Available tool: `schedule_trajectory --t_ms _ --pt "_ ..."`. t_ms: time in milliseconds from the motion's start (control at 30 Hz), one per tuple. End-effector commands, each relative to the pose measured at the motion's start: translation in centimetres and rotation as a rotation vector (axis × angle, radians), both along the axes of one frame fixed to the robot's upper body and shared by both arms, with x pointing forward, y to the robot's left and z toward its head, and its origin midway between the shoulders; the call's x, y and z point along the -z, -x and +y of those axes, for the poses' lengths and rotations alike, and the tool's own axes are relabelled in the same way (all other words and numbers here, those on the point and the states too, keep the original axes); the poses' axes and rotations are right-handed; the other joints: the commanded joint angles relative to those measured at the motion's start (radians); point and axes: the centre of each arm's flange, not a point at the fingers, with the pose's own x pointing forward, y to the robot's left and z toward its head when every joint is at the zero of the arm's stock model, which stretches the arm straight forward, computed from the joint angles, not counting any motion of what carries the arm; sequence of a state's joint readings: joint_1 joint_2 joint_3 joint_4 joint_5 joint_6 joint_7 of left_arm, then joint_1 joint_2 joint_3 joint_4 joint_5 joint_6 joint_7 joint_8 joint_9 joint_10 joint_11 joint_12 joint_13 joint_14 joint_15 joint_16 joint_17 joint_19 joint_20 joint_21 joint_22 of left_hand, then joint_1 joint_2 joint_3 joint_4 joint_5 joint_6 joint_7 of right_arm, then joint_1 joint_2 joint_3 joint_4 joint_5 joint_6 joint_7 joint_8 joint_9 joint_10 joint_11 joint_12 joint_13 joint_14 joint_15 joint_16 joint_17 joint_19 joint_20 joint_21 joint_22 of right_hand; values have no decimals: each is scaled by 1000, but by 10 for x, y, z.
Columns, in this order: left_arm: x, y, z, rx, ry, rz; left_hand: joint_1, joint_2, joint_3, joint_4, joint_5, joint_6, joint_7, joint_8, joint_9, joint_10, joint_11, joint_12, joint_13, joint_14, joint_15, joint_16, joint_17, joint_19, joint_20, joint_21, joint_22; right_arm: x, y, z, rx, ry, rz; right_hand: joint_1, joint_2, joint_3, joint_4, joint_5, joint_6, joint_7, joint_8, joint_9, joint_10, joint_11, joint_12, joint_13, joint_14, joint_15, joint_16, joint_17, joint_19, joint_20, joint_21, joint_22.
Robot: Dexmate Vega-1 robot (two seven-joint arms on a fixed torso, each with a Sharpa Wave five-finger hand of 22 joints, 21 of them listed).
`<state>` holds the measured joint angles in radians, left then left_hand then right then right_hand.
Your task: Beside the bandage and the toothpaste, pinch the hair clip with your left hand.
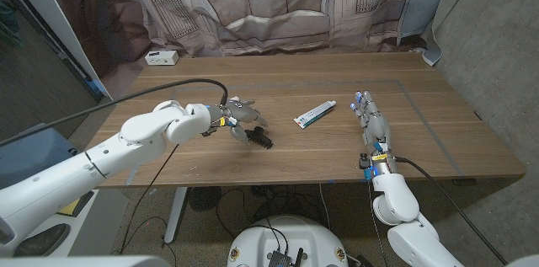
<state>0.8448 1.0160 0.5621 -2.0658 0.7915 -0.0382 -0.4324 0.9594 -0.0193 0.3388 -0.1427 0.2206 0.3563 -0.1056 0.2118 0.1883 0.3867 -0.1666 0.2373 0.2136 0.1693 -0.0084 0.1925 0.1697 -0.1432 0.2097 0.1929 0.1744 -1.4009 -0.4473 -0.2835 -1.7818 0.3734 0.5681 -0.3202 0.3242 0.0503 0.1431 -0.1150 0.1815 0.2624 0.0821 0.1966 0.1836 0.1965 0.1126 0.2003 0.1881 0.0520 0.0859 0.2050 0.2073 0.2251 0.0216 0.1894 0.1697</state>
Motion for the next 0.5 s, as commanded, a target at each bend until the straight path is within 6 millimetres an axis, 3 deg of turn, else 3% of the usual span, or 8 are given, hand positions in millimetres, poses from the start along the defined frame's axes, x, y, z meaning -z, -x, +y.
schedule_trajectory --t_ms 33,500 --pt "6 -4 -4 13 28 0 14 8 5 -10 -4 23 -4 7 2 17 0 6 -1 14 -15 8 2 17 1 10 4 5 3 -2 4 -4 13 2 4 3 -7 -4 8 -1 -1 3 10 -1 -1 3 3 4 5 1 3 8 3 2" --pt "1 -5 -5 19 47 -26 30 21 9 -11 -10 55 -6 10 2 51 -11 12 -3 33 -19 8 2 37 2 13 4 7 2 -4 6 -2 22 1 4 3 -9 -4 10 -3 -1 3 15 -3 0 3 3 5 4 1 3 8 3 2"
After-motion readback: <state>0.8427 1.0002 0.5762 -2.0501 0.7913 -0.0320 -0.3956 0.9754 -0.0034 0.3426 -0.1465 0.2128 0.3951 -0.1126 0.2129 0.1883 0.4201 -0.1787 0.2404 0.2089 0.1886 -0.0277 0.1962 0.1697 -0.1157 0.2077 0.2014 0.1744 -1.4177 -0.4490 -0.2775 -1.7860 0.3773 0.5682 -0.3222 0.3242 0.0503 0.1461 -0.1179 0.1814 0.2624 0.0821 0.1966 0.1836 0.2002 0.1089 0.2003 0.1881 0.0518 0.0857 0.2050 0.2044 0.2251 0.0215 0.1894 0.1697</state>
